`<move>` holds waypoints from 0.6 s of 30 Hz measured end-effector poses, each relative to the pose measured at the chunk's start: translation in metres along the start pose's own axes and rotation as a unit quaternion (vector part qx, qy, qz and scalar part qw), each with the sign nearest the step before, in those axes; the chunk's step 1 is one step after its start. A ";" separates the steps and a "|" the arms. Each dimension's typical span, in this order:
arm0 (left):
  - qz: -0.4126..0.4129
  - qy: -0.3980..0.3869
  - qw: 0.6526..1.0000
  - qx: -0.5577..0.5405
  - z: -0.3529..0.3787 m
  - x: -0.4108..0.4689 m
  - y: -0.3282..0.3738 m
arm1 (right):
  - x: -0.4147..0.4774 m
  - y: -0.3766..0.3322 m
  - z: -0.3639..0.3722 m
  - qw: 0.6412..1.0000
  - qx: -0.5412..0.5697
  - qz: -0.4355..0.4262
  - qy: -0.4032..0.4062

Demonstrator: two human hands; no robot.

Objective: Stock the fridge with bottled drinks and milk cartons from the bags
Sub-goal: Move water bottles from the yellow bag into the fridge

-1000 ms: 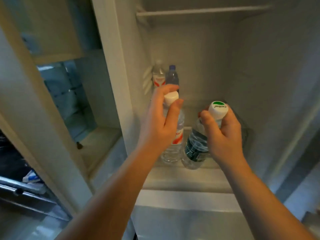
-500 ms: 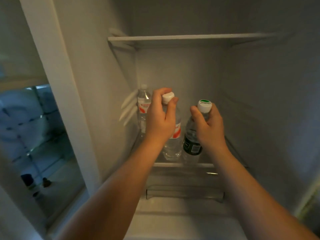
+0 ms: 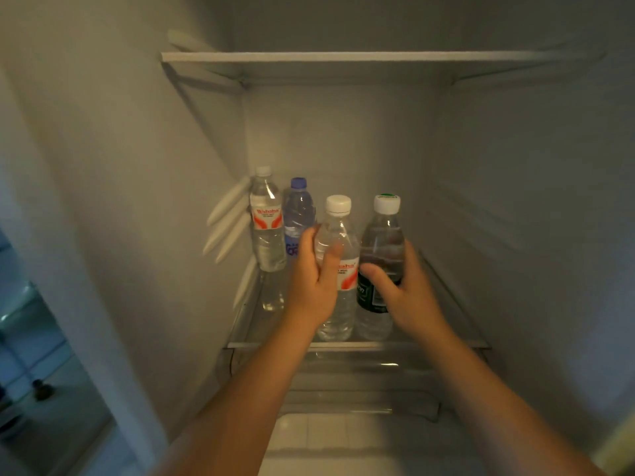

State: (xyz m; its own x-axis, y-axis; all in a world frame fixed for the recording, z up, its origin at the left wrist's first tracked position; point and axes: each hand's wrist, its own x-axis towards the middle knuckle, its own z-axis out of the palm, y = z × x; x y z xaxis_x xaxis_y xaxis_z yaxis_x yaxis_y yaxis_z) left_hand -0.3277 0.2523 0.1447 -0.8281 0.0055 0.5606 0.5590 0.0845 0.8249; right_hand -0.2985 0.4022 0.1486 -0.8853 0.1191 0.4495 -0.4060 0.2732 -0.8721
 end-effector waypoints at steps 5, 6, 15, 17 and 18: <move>-0.085 -0.106 0.990 0.042 -0.014 -0.032 -0.026 | -0.022 0.032 -0.002 0.998 -0.031 0.047 -0.041; -0.093 -0.128 0.986 0.054 -0.017 -0.034 -0.027 | -0.025 0.036 -0.003 0.996 -0.038 0.059 -0.049; -0.107 -0.141 0.962 0.208 -0.035 -0.042 -0.043 | -0.022 0.052 -0.011 0.980 -0.131 0.104 -0.110; -0.130 -0.128 0.962 0.203 -0.034 -0.038 -0.047 | -0.018 0.059 -0.008 0.973 -0.164 0.112 -0.114; -0.145 -0.119 0.963 0.195 -0.033 -0.035 -0.050 | -0.015 0.065 -0.007 0.968 -0.192 0.119 -0.111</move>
State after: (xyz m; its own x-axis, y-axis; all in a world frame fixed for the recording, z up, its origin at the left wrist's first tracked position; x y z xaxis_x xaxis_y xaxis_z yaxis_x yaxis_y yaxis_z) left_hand -0.3252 0.2148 0.0859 -0.9591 0.1493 0.2407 0.2831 0.4838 0.8281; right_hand -0.3102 0.4245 0.0868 -0.9877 0.0260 0.1541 -0.1074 0.6036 -0.7900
